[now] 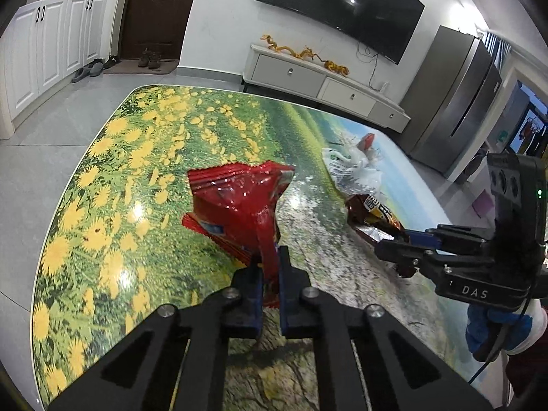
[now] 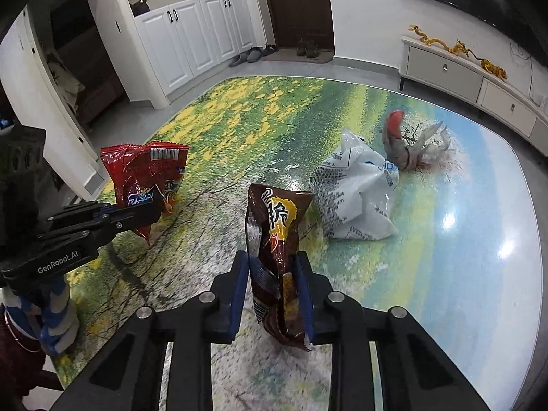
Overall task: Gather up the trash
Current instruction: 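Grasp the red chip bag with the left gripper while the right gripper grasps the brown snack bag, then carry both bags over the white bin and open both grippers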
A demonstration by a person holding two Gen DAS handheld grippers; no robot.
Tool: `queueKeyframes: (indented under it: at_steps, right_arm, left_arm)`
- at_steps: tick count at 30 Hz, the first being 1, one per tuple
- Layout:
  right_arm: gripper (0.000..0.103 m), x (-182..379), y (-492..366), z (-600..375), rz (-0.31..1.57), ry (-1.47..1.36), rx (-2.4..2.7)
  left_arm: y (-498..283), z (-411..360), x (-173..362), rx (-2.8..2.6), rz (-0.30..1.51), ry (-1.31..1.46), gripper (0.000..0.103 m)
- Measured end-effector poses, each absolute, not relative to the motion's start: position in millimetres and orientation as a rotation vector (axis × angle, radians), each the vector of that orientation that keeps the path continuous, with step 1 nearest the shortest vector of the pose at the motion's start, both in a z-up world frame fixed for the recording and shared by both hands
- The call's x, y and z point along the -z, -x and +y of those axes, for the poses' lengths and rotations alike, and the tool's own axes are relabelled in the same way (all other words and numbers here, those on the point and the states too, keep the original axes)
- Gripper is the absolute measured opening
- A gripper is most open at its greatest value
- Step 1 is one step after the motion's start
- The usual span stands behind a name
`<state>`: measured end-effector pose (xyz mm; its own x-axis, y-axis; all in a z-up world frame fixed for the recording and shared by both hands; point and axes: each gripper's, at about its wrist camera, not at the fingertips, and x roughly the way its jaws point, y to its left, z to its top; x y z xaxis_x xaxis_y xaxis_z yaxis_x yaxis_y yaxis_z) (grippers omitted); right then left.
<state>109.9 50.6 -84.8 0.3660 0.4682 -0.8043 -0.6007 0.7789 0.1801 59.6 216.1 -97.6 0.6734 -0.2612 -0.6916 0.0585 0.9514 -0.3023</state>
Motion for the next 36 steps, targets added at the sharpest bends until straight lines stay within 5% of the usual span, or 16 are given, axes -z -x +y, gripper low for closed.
queueKeyframes:
  at_steps: [20, 36]
  right_arm:
    - [0.023, 14, -51, -54, 0.788, -0.020, -0.625]
    - [0.023, 23, -42, -247, 0.736, -0.239, -0.238]
  left_arm:
    - [-20, 150, 27, 0.266, 0.714, 0.170, 0.006]
    - [-68, -29, 13, 0.545, 0.782, 0.005, 0.006]
